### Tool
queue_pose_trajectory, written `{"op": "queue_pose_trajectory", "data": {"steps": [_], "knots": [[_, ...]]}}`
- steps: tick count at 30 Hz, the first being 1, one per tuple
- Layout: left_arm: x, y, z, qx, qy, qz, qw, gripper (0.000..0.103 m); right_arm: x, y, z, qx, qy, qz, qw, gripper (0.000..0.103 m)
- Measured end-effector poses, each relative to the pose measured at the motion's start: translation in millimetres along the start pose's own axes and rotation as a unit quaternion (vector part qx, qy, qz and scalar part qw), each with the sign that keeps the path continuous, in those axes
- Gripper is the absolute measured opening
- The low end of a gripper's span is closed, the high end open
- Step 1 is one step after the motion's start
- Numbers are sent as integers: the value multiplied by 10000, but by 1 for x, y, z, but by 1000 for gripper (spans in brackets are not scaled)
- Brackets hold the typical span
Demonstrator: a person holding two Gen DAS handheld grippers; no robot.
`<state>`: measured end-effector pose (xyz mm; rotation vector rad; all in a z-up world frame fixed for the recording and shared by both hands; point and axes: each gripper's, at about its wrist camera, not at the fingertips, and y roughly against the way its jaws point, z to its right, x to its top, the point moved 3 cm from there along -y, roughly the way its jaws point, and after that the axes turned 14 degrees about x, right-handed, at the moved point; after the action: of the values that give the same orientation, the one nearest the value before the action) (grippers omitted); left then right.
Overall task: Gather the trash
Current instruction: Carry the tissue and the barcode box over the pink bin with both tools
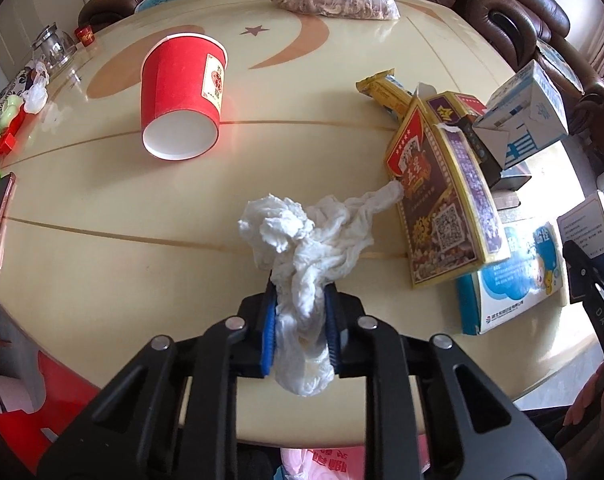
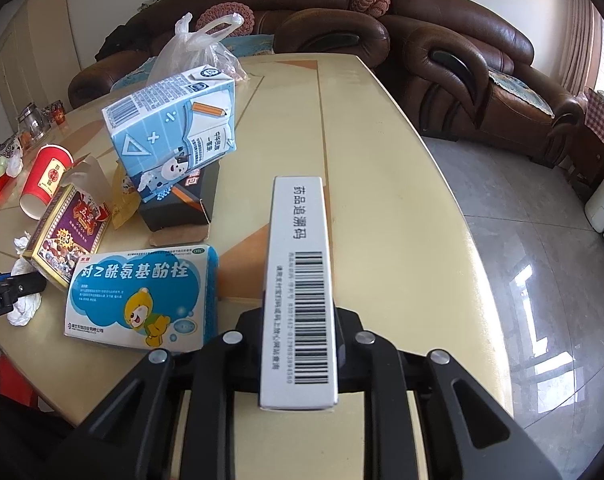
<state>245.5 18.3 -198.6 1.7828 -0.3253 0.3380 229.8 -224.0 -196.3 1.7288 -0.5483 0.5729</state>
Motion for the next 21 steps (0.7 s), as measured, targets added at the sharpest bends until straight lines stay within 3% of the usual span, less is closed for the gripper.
{"op": "queue_pose_trajectory", "data": {"steps": [3, 14, 21], "knots": [[-2, 8, -2, 107, -7, 183, 9998, 19, 3, 11, -6, -47, 81, 114, 9999, 20], [-12, 55, -24, -40, 120, 555, 9984, 19, 6, 62, -33, 55, 207, 403, 9990, 20], [-30, 80, -38, -181, 208, 572, 9980, 19, -1, 97, -57, 241, 291, 560, 9977, 20]]}}
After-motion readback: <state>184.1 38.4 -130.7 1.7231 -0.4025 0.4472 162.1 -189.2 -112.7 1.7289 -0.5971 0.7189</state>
